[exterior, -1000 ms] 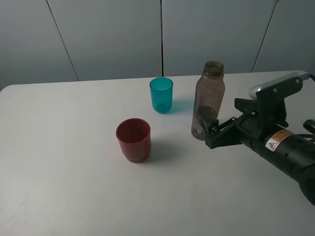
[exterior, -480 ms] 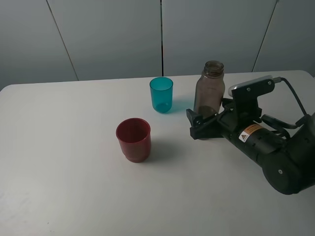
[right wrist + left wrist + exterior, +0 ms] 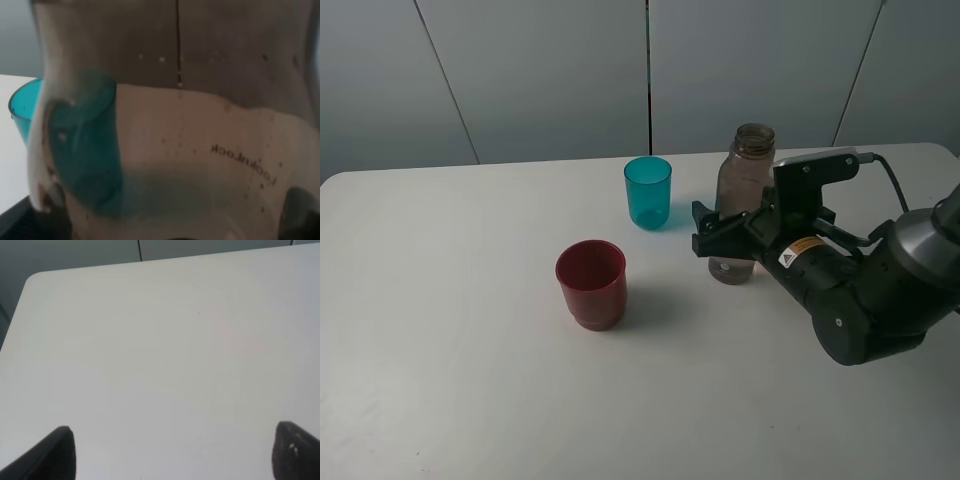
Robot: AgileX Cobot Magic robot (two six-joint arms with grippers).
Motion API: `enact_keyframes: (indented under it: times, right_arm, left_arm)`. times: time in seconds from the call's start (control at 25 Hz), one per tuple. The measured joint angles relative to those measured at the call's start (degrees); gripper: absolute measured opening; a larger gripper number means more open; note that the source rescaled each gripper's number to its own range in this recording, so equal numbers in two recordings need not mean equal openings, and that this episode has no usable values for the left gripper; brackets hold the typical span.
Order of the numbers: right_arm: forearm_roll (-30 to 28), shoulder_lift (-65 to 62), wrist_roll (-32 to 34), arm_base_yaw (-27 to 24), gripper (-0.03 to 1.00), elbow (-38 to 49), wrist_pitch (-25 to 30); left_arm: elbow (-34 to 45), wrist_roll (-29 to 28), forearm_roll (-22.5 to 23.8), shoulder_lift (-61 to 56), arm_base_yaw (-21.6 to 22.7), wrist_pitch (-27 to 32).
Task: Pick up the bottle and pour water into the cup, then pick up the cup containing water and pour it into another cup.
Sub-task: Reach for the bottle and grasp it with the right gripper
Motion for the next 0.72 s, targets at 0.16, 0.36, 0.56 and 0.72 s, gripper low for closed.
enact_keyframes:
  times: [0.16, 0.36, 0.56, 0.72]
  right_arm:
    - [0.5, 0.7, 0.0, 0.0, 1.00, -1.2, 0.0]
    - [0.5, 1.9, 0.0, 0.0, 1.00, -2.5, 0.0]
    - [0.5, 2.1, 0.0, 0.0, 0.45, -2.6, 0.0]
    - [0.5, 2.1, 0.0, 0.0, 0.05, -2.6, 0.0]
  left_arm:
    - [0.0, 0.0, 0.0, 0.0, 0.0, 0.0]
    - [0.0, 0.0, 0.0, 0.0, 0.0, 0.0]
    - [0.0, 0.0, 0.0, 0.0, 0.0, 0.0]
    - [0.0, 0.0, 0.0, 0.0, 0.0, 0.0]
